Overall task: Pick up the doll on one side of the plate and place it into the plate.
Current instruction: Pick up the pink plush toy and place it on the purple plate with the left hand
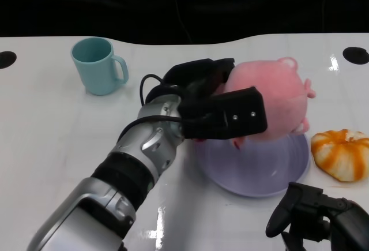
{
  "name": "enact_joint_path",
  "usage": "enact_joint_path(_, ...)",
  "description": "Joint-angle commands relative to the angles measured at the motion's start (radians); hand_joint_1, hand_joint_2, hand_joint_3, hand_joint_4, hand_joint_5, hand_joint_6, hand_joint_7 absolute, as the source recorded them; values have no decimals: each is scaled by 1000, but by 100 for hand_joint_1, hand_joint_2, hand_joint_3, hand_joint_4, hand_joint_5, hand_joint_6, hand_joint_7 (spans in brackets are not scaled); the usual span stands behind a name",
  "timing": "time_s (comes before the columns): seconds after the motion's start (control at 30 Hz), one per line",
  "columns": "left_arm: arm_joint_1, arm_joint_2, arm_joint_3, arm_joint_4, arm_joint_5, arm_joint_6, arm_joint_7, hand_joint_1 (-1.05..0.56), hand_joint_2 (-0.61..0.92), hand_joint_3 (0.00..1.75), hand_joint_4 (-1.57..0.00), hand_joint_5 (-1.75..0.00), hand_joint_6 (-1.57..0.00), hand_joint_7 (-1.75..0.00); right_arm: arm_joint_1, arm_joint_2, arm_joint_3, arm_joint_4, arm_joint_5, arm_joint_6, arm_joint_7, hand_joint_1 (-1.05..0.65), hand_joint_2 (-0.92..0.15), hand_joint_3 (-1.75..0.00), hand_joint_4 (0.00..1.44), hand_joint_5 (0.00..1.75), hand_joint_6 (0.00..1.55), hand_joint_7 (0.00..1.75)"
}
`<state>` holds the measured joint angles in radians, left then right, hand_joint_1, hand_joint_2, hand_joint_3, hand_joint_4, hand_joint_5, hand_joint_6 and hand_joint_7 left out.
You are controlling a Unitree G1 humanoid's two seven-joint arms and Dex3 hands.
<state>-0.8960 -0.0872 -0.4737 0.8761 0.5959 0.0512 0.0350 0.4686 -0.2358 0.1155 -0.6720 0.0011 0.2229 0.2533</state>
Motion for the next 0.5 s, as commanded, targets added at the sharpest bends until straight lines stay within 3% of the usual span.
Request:
enact_joint_path(0.03, -44, -18, -1, 54, -3, -4, 19, -24, 67, 78, -89, -175, -66, -175, 2, -7, -1, -9, -2, -5, -1, -1, -62, -110, 63, 172, 56, 146)
enact_joint_path(0.17, -56, -39, 9, 99, -24, -7, -6, -23, 63, 75, -82, -175, -62, -175, 3, -7, 1, -13, -3, -4, -1, -2, -63, -109, 63, 172, 56, 146)
enact_joint_path(0.2, -59, -45, 19, 107, -41, -2, -32, -23, 64, 66, -74, -175, -65, -153, 4, -6, 2, -13, -1, -9, -1, -1, -63, -109, 63, 172, 56, 146)
enact_joint_path(0.23, -61, -50, 25, 110, -54, 4, -54, -25, 71, 50, -70, -156, -72, -109, 6, -5, 3, -13, 0, -12, 0, -1, -64, -109, 63, 172, 56, 146)
enact_joint_path(0.3, -61, -50, 21, 109, -63, -1, -82, -26, 82, 29, -67, -143, -77, -54, 9, -5, 3, -16, 0, -12, -1, -1, -64, -108, 63, 172, 56, 146)
enact_joint_path(0.37, -54, -39, 3, 92, -54, -16, -110, -32, 88, 18, -60, -138, -71, -30, 12, -7, 3, -20, -2, -10, -1, -2, -64, -108, 63, 172, 56, 146)
enact_joint_path(0.4, -52, -33, -6, 85, -49, -19, -123, -41, 91, 19, -37, -111, -58, -18, 14, -7, 3, -22, -2, -10, 0, -3, -64, -108, 63, 172, 56, 146)
enact_joint_path(0.43, -55, -27, -25, 79, -32, -12, -136, -44, 91, 19, -30, -102, -53, -13, 14, -7, 3, -23, -2, -10, 0, -3, -64, -108, 63, 172, 56, 146)
enact_joint_path(0.5, -56, -17, -58, 66, 2, -3, -144, -61, 92, 28, -21, -56, -35, -3, 15, -7, 2, -25, 0, -8, 0, -4, -64, -107, 63, 173, 56, 146)
